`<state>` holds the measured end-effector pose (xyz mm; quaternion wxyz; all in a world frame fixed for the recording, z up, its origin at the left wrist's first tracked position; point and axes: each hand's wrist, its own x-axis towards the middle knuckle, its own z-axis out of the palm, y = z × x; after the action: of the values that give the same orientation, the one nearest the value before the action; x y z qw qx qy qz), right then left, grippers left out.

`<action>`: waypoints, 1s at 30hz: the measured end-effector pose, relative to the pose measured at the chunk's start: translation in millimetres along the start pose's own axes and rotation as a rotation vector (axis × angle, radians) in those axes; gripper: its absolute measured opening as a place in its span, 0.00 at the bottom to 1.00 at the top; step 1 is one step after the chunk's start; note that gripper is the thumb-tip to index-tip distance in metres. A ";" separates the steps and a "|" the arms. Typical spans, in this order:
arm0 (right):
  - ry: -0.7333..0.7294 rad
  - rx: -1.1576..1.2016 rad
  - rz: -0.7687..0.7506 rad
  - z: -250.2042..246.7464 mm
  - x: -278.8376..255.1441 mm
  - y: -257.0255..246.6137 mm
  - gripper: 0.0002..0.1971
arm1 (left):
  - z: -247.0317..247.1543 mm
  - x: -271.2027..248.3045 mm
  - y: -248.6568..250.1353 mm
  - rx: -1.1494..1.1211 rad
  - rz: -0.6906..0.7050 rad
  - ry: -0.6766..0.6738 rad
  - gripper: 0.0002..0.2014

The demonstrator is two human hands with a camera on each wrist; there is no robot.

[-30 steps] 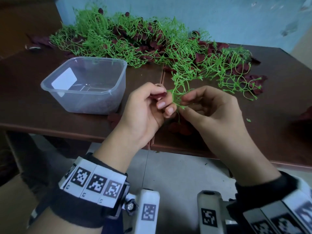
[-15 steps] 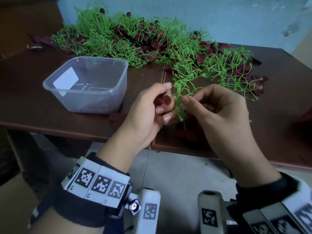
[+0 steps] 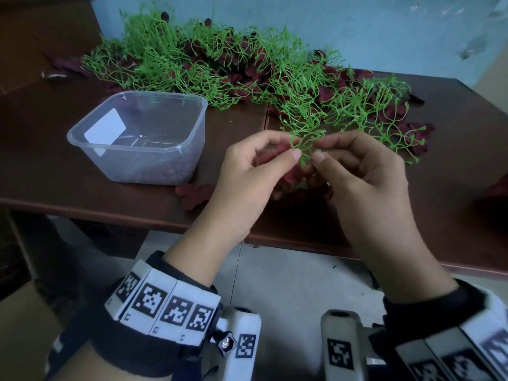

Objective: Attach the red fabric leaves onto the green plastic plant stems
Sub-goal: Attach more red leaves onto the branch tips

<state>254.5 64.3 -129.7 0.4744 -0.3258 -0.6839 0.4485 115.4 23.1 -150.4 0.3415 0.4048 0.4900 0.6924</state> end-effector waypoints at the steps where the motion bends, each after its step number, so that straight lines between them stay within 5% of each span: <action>1: 0.001 0.010 0.002 0.1 -0.1 -0.3 0.03 | -0.3 -0.2 -0.9 0.025 0.029 0.002 0.05; 11: 0.056 0.040 0.028 -2.2 3.8 1.5 0.01 | -8.0 3.0 -5.5 0.234 0.163 -0.069 0.18; 18: 0.066 0.060 0.047 -6.5 4.6 -0.6 0.02 | -11.5 3.9 -10.7 0.346 0.253 -0.150 0.15; 30: 0.049 0.019 0.090 -5.8 3.0 -5.1 0.03 | -8.0 4.3 -13.1 0.392 0.321 -0.076 0.04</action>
<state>258.8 66.7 -123.1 0.4736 -0.3625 -0.6523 0.4677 107.4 27.3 -163.5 0.1601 0.5615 0.5313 0.6138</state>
